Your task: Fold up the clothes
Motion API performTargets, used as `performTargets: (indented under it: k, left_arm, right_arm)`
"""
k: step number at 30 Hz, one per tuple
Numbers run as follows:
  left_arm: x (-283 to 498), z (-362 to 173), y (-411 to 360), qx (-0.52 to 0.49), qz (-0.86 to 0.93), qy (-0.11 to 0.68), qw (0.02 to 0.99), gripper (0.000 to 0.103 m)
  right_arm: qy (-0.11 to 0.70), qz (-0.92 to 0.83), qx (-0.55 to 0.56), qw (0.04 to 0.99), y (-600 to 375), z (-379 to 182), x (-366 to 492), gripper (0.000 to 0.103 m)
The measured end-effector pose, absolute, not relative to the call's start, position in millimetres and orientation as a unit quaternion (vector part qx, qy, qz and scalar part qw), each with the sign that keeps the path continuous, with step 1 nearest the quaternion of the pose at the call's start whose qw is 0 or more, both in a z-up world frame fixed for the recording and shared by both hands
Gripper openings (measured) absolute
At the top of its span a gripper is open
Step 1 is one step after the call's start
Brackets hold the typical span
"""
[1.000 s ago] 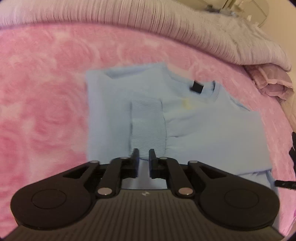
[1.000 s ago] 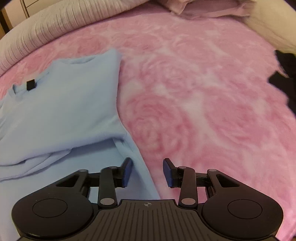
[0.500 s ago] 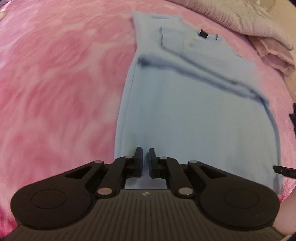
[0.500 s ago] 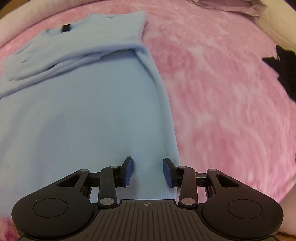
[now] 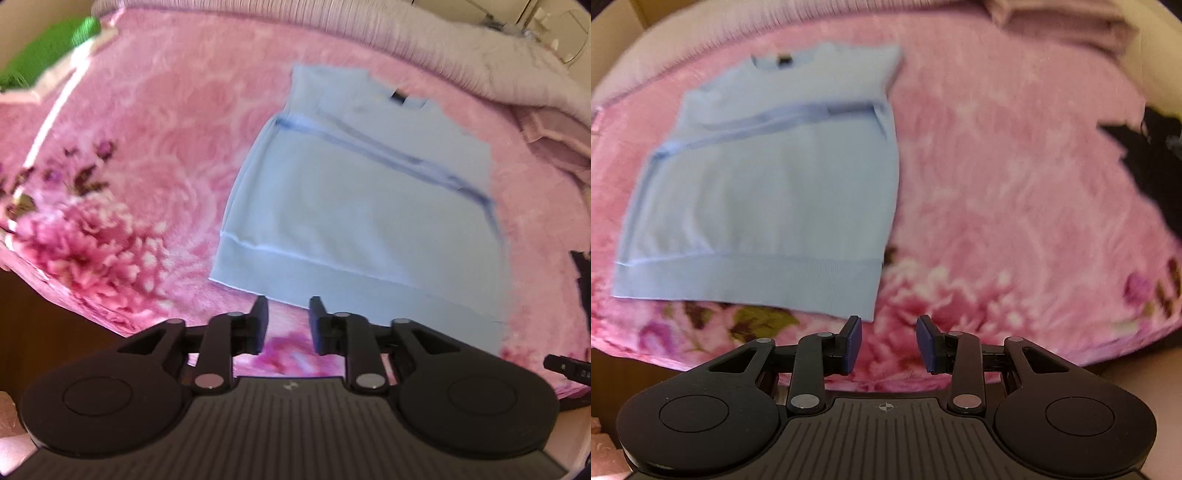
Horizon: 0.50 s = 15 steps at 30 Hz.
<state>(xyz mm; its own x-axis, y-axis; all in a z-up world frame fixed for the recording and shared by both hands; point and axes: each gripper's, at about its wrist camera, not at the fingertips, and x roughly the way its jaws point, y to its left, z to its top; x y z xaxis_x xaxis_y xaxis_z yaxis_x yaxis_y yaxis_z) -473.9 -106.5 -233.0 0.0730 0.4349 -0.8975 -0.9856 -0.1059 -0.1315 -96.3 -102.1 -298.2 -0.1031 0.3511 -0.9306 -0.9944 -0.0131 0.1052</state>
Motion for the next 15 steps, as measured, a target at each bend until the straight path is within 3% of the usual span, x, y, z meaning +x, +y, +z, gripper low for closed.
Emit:
performTargets:
  k: [8, 15]
  left_arm:
    - [-429.5, -148.9, -115.7, -0.362, 0.612, 0.343, 0.614, 0.039]
    - [-424.3, -153.4, -102.7, -0.346, 0.591, 0.378, 0.623, 0.043]
  right_arm:
    - [0.399, 0.644, -0.343, 0.555, -127.5, -225.2, -95.5, 0.038]
    - [0.425, 0.623, -0.34, 0.562, -131.7, -231.4, -113.8, 0.04]
